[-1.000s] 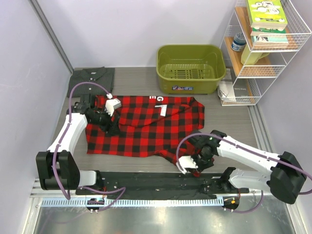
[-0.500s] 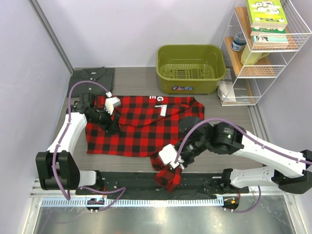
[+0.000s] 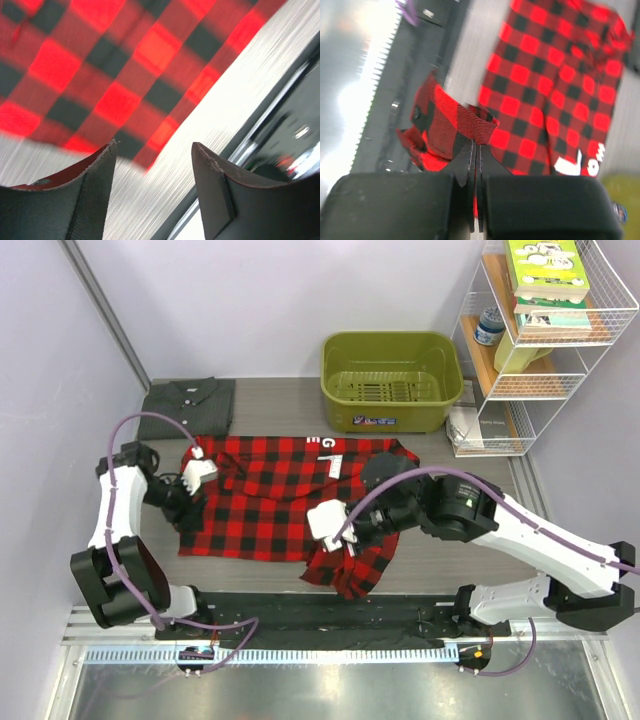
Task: Fold and stack the long sleeve shirts
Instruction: Fold the shirt
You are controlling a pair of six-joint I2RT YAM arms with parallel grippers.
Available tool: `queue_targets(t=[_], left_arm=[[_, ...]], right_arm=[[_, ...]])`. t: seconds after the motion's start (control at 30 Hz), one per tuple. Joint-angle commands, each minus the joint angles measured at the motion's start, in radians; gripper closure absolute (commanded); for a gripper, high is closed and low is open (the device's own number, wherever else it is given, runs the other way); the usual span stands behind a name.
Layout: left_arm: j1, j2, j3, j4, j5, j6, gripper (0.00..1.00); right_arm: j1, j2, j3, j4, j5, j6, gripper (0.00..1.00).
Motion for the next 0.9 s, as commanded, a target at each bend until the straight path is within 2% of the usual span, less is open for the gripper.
queue_targets(t=[0.0,0.2,0.37,0.43,0.53,0.67,0.87], left_arm=[[0.081,-0.001,-0.030,-0.144,-0.146,0.343,0.40],[0.087,-0.017,-0.144,-0.011,-0.218,0.420,0.49],[0.089,0.061,-0.156,0.017,-0.265,0.449,0.47],[0.087,0.069,-0.133,0.015,-0.243,0.446,0.45],[0.087,0.091,-0.057,-0.026,-0.149,0.411,0.42],[0.086,0.149,-0.023,-0.058,-0.156,0.402,0.37],[0.092,0.068,-0.167,0.011,-0.215,0.501,0.41]], right_arm=[[-0.075,0.043,0.067,0.011,0.110,0.015,0.99],[-0.230,0.138,0.118,0.016,0.101,-0.001,0.99],[-0.308,0.189,0.145,0.023,0.063,-0.044,0.99],[-0.336,0.215,0.161,0.029,0.033,-0.064,0.99],[-0.342,0.253,0.162,0.051,0.024,-0.083,0.99],[-0.342,0.287,0.147,0.079,0.003,-0.071,0.99],[-0.342,0.344,0.230,0.105,0.027,-0.033,0.99]])
